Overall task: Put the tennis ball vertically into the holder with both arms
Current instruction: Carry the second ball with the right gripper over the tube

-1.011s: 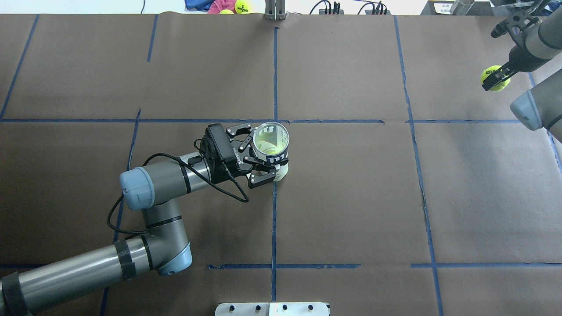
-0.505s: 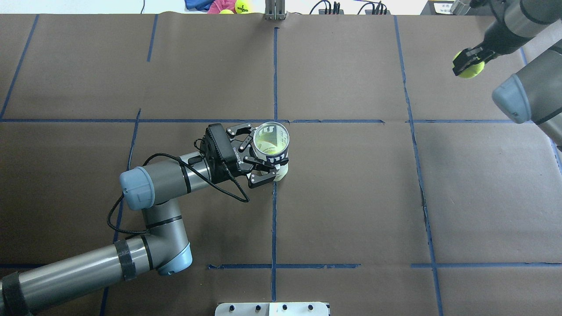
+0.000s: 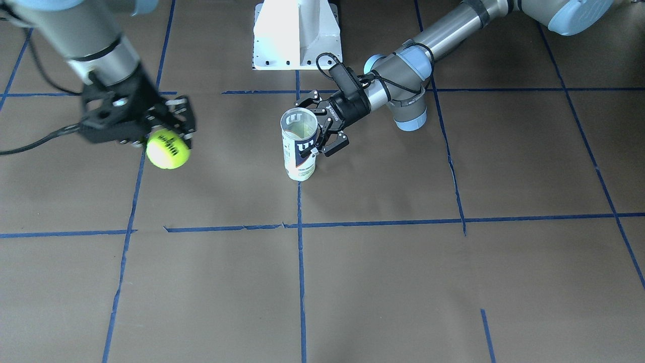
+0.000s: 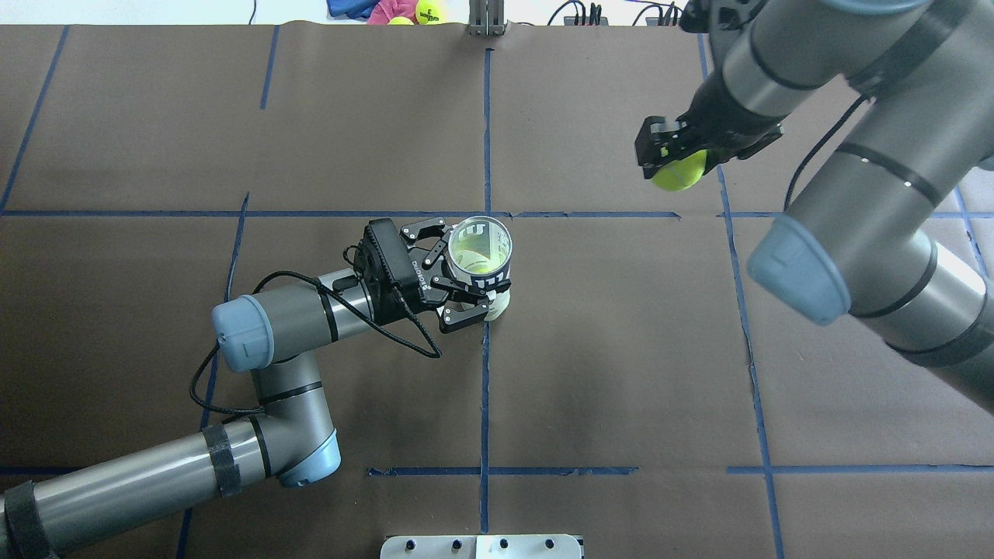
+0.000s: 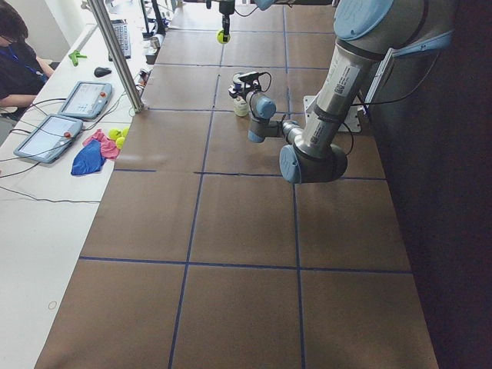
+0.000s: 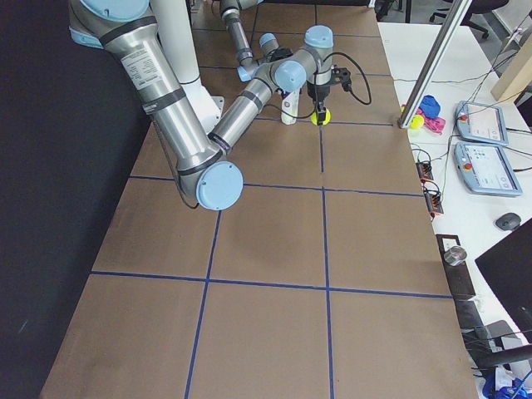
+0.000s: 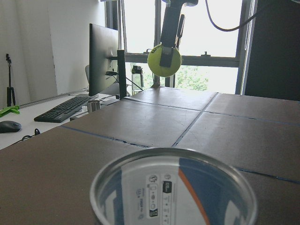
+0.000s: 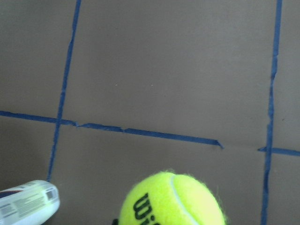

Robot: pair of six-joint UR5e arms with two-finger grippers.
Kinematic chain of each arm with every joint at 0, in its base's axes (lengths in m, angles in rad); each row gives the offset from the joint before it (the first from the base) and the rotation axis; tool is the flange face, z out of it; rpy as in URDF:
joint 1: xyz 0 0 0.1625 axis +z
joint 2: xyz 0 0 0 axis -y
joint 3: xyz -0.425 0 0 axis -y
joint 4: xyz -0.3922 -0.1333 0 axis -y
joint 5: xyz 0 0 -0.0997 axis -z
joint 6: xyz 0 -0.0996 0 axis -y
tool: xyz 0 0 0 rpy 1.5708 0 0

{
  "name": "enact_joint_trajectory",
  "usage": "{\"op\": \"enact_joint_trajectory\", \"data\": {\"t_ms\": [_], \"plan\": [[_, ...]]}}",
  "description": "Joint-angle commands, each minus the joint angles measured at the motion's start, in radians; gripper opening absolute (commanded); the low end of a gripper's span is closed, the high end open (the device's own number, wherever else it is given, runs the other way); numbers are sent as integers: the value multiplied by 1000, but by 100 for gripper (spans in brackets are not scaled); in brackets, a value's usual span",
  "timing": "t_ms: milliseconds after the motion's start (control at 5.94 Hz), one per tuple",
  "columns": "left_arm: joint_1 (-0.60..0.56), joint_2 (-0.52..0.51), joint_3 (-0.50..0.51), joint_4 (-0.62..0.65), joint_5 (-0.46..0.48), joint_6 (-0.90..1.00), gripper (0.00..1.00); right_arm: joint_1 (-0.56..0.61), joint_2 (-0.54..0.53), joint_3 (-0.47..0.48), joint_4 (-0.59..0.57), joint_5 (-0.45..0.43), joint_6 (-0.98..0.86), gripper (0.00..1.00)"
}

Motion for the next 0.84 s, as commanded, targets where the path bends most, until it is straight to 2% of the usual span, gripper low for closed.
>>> {"op": "enact_joint_trajectory", "data": {"t_ms": [0,168,674], "plan": [[1,0,1,0,0,0,87,-132,169,13,-143,-81,167,8],[1,0,1,2,0,0,87,-164,209,-3,-150,-106,216,8],[1,-2,1,3,2,0,87,-195,348,-169,-149,-135,250,10]]}}
